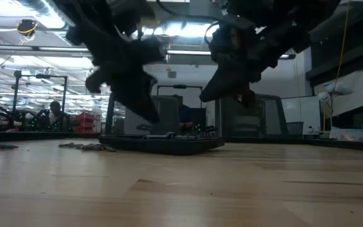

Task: Prefit tool cases
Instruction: Remove the blue socket bit from the black prefit tool case

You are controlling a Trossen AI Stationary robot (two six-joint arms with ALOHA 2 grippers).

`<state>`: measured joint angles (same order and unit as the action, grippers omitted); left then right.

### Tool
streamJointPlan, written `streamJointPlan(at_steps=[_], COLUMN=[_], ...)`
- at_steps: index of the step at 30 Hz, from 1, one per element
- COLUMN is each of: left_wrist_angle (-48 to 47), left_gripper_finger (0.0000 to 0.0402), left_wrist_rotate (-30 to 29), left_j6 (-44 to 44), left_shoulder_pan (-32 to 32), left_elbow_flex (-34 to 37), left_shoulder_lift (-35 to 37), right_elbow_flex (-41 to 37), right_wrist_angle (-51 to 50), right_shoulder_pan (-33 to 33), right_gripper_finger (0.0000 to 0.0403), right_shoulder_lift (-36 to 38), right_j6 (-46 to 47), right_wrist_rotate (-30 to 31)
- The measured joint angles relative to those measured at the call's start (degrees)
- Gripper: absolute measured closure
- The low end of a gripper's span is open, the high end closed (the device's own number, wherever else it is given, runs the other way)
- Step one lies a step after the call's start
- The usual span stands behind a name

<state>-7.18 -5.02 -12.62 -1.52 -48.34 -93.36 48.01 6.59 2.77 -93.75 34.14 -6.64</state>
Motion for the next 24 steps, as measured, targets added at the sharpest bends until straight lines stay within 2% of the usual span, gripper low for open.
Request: streamJointPlan(at_steps=[4,11,15,20,24], left_wrist_angle=[-0.1,3.9,8.9,12.2,12.7], left_gripper_finger=[0.0397,0.0401,0.0401,0.0402,0.0401], left_wrist_rotate=[0.2,0.2,0.1,0.0,0.0], left_j6=[3.5,5.4,9.0,11.0,11.0], left_shoulder_pan=[0.0,0.1,-0.3,-1.0,-1.3], left_elbow_flex=[0.0,-0.2,-0.2,0.0,0.0], left_shoulder_lift=[-3.1,-6.5,-8.2,-8.5,-8.5], right_elbow_flex=[0.8,5.8,9.5,14.1,16.7], right_wrist_angle=[-0.7,-2.3,-11.0,-21.1,-25.8], right_shoulder_pan=[0.9,2.1,2.1,2.1,2.1], right_gripper_finger=[0.0402,0.0398,0.0366,0.0313,0.0301], right_shoulder_lift=[-0.2,-5.1,-8.6,-8.8,-8.7], right_j6=[-1.9,-13.3,-17.6,-23.9,-30.0], right_wrist_rotate=[-1.1,-0.5,3.9,9.6,12.1])
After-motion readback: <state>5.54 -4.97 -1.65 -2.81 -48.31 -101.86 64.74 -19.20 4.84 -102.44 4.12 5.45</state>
